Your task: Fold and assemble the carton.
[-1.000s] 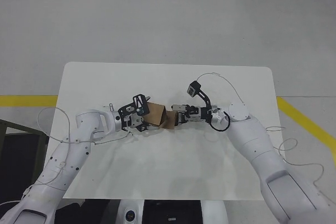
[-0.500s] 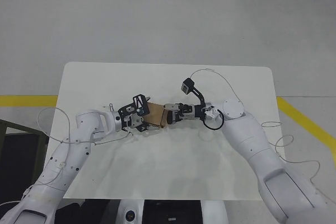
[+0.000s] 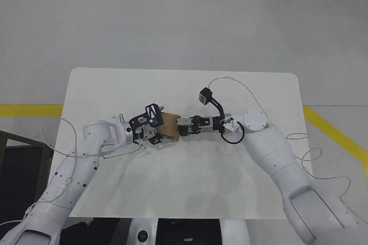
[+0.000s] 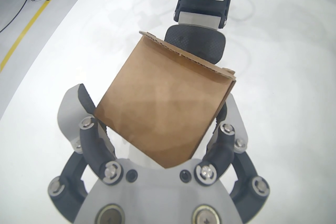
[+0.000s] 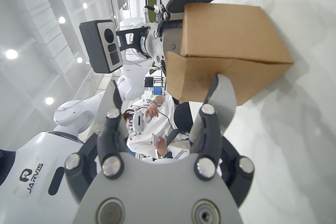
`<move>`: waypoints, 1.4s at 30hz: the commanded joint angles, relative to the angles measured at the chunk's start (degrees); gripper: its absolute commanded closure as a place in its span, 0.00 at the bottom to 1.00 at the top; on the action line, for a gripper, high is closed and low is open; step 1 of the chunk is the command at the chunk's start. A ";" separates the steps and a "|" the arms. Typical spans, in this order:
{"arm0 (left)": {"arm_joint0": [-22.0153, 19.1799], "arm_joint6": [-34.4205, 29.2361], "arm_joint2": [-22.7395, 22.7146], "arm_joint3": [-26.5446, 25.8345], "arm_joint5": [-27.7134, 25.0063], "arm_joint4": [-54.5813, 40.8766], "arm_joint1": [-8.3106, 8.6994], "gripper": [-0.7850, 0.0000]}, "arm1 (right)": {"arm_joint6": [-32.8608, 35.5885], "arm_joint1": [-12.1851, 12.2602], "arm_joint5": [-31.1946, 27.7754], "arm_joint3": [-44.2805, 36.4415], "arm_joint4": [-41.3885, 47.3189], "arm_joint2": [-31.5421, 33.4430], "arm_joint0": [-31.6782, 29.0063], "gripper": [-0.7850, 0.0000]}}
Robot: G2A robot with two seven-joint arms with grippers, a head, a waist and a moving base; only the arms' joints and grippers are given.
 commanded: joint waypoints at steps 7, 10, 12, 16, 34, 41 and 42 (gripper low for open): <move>0.07 -0.09 -0.05 -0.09 0.05 0.09 0.01 0.00 | -2.72 0.48 1.65 -0.63 -5.21 -0.19 -0.01 0.58; 0.10 -0.09 -0.08 -0.11 0.03 0.10 0.01 0.00 | -3.17 0.66 2.25 -0.96 -6.21 -0.09 -0.30 0.58; 0.12 -0.08 -0.10 -0.12 0.02 0.11 0.02 0.00 | -3.35 0.76 2.43 -1.27 -6.59 0.01 -0.53 0.62; 0.17 -0.13 -0.13 -0.17 0.06 0.23 0.03 0.00 | -3.60 0.93 2.77 -1.69 -7.18 0.25 -0.86 0.69; 0.33 -0.33 -0.28 -0.29 -0.10 0.28 0.08 0.00 | -4.42 2.07 4.79 -3.55 -11.04 1.49 -1.89 0.75; 0.22 -0.30 -0.11 -0.26 -0.15 0.37 0.04 0.00 | -5.54 2.00 6.18 -4.75 -13.13 0.80 -1.64 0.76; 0.20 -0.30 -0.10 -0.26 -0.15 0.36 0.04 0.00 | -5.79 1.99 6.31 -4.80 -13.46 0.73 -1.53 0.76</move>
